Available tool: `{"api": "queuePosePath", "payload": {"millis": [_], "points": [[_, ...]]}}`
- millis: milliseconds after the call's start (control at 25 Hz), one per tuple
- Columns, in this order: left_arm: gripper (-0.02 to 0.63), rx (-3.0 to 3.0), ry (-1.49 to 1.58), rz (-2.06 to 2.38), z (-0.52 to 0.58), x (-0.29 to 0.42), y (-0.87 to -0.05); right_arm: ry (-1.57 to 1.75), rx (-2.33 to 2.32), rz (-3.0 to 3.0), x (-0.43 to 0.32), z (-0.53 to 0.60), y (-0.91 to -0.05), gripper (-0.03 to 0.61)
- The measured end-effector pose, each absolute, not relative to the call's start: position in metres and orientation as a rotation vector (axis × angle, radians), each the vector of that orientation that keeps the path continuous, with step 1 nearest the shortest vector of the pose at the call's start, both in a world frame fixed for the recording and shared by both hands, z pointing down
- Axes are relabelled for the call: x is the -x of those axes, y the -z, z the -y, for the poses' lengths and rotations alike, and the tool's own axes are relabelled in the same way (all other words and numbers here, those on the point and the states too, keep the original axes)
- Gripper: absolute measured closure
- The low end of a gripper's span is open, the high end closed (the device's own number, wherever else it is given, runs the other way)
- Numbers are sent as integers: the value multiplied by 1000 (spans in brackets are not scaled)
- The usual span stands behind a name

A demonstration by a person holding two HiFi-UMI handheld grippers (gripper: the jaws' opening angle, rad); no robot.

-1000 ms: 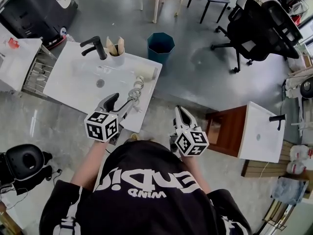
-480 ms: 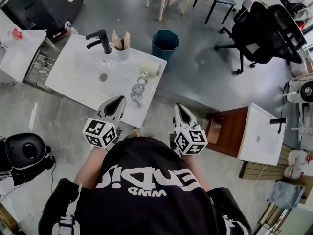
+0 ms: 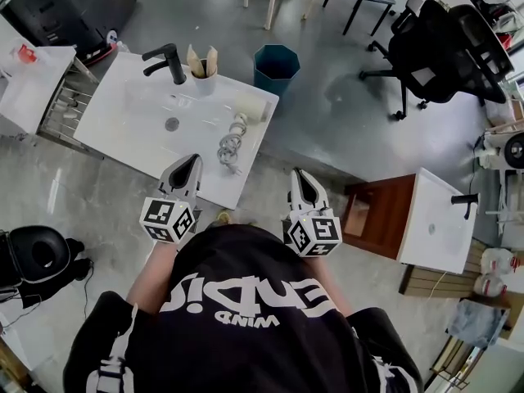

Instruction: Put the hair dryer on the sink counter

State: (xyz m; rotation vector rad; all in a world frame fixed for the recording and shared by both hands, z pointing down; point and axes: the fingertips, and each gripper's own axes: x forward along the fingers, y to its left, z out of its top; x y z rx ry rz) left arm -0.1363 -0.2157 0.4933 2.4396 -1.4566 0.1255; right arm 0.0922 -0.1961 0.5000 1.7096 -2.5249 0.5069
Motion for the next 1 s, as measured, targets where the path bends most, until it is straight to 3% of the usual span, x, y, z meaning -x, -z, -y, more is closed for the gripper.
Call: {"api": "queuePosePath", "payload": {"millis": [1000], "points": [[604, -2387, -126, 1443, 213, 133, -505, -536, -1682, 2507, -90, 194, -512, 555]]}}
